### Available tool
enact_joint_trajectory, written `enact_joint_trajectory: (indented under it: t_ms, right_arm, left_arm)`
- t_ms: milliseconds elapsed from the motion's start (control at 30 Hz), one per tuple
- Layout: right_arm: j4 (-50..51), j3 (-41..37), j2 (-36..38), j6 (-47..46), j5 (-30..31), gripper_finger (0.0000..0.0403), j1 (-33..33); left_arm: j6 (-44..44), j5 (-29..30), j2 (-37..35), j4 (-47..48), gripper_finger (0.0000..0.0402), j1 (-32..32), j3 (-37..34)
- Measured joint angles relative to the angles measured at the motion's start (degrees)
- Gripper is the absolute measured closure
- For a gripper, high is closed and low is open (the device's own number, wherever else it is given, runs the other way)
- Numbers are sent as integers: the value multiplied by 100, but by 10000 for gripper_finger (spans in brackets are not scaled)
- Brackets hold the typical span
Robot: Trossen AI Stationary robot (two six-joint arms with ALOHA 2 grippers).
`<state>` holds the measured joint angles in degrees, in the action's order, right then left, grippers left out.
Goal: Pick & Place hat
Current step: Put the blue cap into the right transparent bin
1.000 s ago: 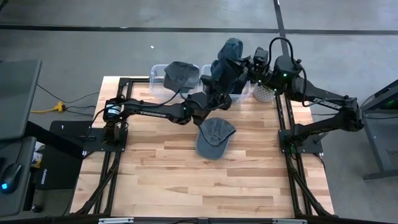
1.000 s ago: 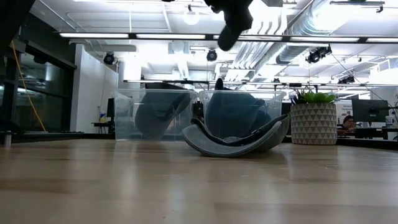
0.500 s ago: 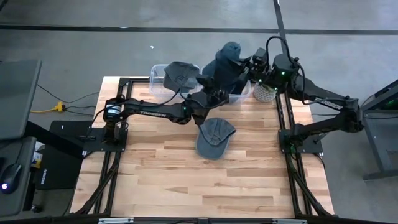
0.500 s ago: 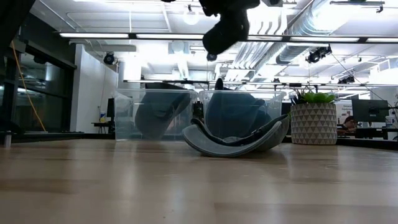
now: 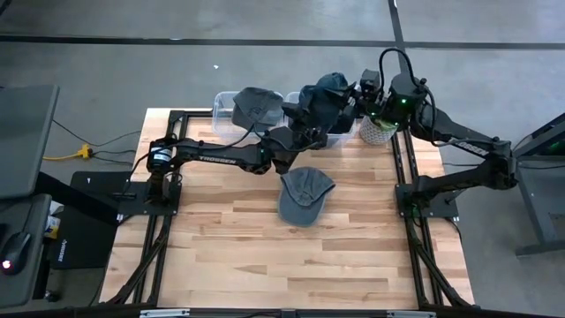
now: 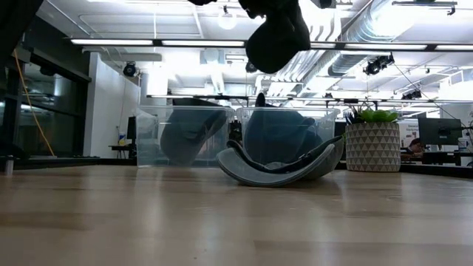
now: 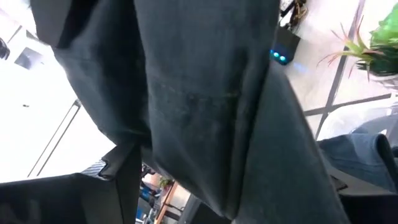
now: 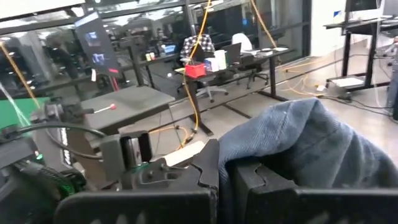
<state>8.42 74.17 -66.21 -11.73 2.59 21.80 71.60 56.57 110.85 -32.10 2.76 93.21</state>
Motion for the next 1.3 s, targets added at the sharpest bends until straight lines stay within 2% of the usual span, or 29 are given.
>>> enact_joint_trajectory:
  t_ms: [167, 267, 367, 533, 567, 733, 867, 1067, 1167, 1300]
  right_arm:
    - [3, 0, -1, 26, -260, 403, -4]
    - [45, 0, -1, 129, -257, 403, -2]
    - [42, 0, -1, 159, -291, 403, 0]
    - [135, 0, -1, 275, -364, 403, 25]
    - [163, 0, -1, 276, -372, 403, 51]
    - [378, 0, -1, 278, -534, 403, 252]
    - [466, 0, -1, 273, -832, 403, 415]
    - [416, 2, -1, 234, -1507, 403, 525]
    - [371, 2, 13, 329, -1557, 397, 526]
    - [224, 2, 63, 536, -1567, 371, 525]
  left_arm:
    - [-29, -5, -4, -123, 151, -4, 0]
    - [-31, 132, -4, -120, 180, -11, 0]
    - [-33, 237, -4, -132, 234, -11, 0]
    - [-281, 597, -8, 16, 370, -13, 181]
    - [-535, 601, -11, 129, 385, -9, 238]
    - [-1870, 646, -11, 1170, 396, 94, 630]
    - [-2746, 421, -11, 2096, 399, 144, 1036]
    - [-2990, 272, -11, 2657, 401, 140, 1364]
    - [-3009, 259, -11, 2760, 401, 138, 1364]
    - [-3202, 243, -11, 2937, 401, 138, 1364]
